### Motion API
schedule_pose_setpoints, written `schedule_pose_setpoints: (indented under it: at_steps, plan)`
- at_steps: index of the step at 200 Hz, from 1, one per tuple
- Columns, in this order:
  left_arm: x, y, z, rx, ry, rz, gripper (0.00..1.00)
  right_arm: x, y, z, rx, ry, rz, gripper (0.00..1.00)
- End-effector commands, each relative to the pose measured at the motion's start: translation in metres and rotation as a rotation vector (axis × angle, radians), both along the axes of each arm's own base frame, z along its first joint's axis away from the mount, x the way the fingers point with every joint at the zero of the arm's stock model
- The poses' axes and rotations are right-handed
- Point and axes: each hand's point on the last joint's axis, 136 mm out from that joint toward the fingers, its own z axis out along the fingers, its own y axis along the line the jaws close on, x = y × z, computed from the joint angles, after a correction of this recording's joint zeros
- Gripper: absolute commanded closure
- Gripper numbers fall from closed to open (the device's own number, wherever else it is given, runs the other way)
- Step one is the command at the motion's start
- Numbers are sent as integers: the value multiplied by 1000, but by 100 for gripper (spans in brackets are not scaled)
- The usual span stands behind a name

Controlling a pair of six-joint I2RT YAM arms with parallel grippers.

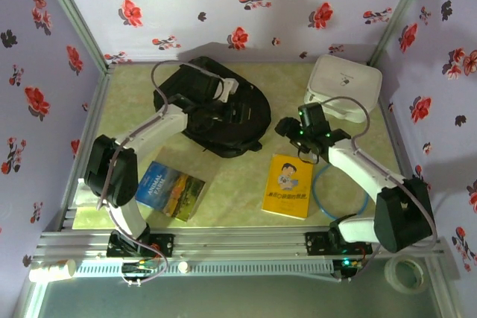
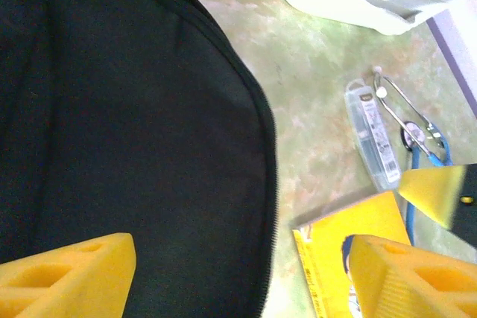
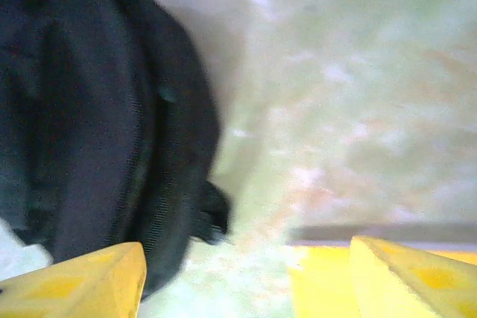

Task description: Pack the student bag

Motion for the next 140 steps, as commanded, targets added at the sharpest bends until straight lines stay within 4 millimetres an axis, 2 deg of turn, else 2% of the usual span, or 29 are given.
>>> schedule_pose_setpoints:
  at_steps: [1,34,65,104,140]
  plan:
    - [-27,-12,1,12,66,30,23,-29,-34,-25,-130,95,-54,28]
    - [-56,-37,-35,38,226,102,22,-58,-47,-50,-154,186,-82,30]
    - [-83,-66,-56,83,278,36,21,-76,-65,-69,-234,244,-107,33]
    - [-109,-85,-86,145,371,-41,24,-84,-64,-86,-226,290,-95,40]
    - [-118,-94,-113,214,438,-73,31,-85,-59,-97,-204,313,-91,45]
